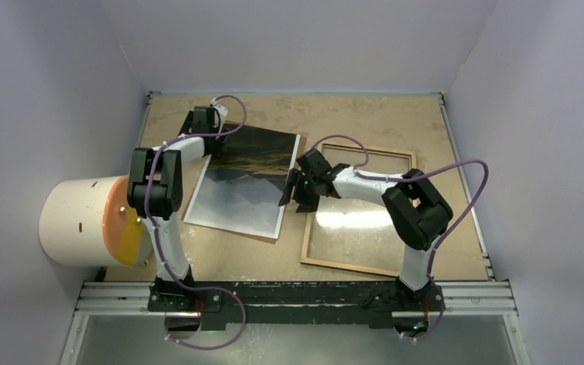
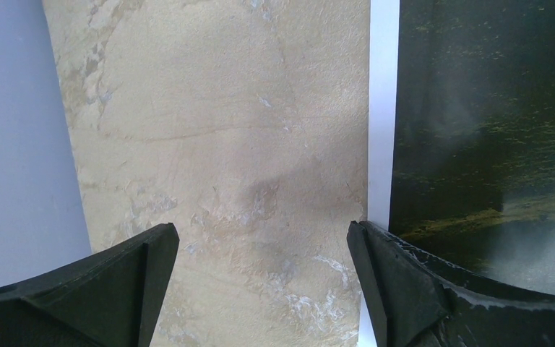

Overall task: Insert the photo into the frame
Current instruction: Adjust the photo frame item at the center of the board, then pick up the photo at the center of the board.

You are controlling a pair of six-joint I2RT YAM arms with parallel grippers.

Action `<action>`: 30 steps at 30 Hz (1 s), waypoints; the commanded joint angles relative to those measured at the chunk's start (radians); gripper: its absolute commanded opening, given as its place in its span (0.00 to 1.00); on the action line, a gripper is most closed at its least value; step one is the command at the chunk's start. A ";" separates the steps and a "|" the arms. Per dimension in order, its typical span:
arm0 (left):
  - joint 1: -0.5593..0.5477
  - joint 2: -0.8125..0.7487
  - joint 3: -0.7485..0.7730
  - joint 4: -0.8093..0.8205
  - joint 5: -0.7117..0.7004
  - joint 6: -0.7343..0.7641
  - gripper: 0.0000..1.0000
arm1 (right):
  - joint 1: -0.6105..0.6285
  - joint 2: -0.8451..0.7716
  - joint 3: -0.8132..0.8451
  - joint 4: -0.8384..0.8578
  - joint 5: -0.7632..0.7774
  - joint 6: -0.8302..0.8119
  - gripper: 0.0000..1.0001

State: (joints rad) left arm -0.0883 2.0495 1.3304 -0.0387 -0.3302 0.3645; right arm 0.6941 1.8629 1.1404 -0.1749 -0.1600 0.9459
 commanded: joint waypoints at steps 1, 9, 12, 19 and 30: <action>-0.017 0.040 -0.055 -0.141 0.043 0.008 0.97 | 0.061 -0.019 -0.042 -0.002 -0.071 0.068 0.65; -0.019 0.038 -0.053 -0.142 0.036 0.007 0.97 | 0.080 -0.039 -0.096 0.021 -0.133 0.104 0.62; -0.020 0.040 -0.051 -0.143 0.032 0.007 0.97 | 0.083 -0.015 -0.107 0.043 -0.207 0.111 0.57; -0.027 0.043 -0.050 -0.145 0.026 0.005 0.97 | 0.087 0.010 -0.165 0.158 -0.279 0.172 0.53; -0.033 0.037 -0.058 -0.140 0.019 0.007 0.97 | 0.088 0.020 -0.151 0.236 -0.307 0.220 0.36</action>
State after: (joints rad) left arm -0.1005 2.0491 1.3270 -0.0338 -0.3599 0.3641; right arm 0.7746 1.8778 0.9867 0.0422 -0.4492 1.1450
